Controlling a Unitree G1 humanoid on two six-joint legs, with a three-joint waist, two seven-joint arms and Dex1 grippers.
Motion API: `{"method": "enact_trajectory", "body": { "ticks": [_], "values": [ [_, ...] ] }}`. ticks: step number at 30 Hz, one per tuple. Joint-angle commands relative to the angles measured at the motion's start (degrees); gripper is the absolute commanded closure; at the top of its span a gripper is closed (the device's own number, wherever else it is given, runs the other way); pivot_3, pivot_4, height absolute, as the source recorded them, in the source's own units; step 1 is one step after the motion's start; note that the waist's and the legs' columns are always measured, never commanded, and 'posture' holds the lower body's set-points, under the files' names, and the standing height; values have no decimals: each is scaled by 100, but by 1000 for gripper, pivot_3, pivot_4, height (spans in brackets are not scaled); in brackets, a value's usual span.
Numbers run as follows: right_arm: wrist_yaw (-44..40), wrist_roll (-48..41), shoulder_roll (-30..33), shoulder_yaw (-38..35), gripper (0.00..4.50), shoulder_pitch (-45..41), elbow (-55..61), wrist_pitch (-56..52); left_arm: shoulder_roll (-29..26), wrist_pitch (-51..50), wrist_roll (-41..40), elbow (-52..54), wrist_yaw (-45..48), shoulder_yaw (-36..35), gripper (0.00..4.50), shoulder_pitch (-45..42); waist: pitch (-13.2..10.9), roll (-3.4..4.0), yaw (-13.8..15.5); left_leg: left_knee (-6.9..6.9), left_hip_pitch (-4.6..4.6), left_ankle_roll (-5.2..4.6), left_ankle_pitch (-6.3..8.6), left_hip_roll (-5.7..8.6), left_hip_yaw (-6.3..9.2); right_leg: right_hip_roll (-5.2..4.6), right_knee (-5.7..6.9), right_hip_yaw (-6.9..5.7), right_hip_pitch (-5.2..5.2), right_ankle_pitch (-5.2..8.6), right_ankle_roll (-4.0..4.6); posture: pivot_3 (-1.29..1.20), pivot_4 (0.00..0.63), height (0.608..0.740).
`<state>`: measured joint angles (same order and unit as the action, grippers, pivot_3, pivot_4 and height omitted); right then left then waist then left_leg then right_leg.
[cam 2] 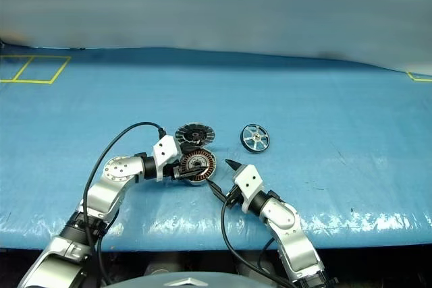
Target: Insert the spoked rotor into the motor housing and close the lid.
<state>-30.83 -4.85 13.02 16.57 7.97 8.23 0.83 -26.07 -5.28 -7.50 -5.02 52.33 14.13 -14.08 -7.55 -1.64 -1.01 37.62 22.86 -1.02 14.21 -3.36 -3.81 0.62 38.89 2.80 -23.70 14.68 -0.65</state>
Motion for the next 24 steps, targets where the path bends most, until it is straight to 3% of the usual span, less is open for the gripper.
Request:
{"method": "enact_trajectory", "body": {
  "ticks": [1, 4, 7, 9, 17, 19, 24],
  "values": [
    [10, -84, -5, -54, 585, -27, 180, 18, -20, -8, -221, 409, 12, -196, 33, 134, 0, 0, -3, 1, 0, 0, 0, 0, 0, 0, 0, 0, 0, 0, 0, 0, 150, 740],
    [81, -266, -45, -174, 585, -49, 432, -297, -61, -137, -477, 883, -68, -455, 192, 408, 0, 0, -18, 4, 1, 0, 0, -1, -1, -2, 1, 2, -1, -1, -1, 0, 150, 740],
    [114, -447, -44, -227, 771, -137, 733, -817, -80, -208, -565, 1215, -253, -657, 1083, 696, 0, 1, -10, 3, 1, 0, 0, -2, 0, -5, 2, 2, 0, 0, -1, 0, 150, 740],
    [168, -608, -74, -263, 1238, -250, 958, -1269, -1, -89, -611, 1333, -471, -844, 1743, 893, 0, 1, -17, 3, 0, 0, 0, -2, 1, -5, 2, 2, 0, 0, -1, 0, 150, 740],
    [350, -575, -39, 6, 3878, -830, 1522, -2474, 327, 518, -652, 1452, -1035, -1243, 4439, 1783, 0, 1, -11, 3, 2, 0, 0, -2, 0, -7, 1, 0, -2, -1, 0, 0, 150, 740],
    [456, -377, -4, 211, 4487, -1056, 1544, -2832, 439, 880, -688, 1367, -1046, -1312, 4500, 2038, -1, 0, -12, 2, 2, 0, 0, -2, 0, -8, 1, 0, -3, -1, 0, 0, 150, 740],
    [688, -295, -160, 522, 4487, -1447, 1620, -3766, 543, 1279, -661, 1118, -1040, -1296, 4500, 2424, 0, 1, -18, 2, 2, 0, 0, -2, -1, -9, 1, 1, -5, 0, 2, 0, 150, 740]
  ]
}}
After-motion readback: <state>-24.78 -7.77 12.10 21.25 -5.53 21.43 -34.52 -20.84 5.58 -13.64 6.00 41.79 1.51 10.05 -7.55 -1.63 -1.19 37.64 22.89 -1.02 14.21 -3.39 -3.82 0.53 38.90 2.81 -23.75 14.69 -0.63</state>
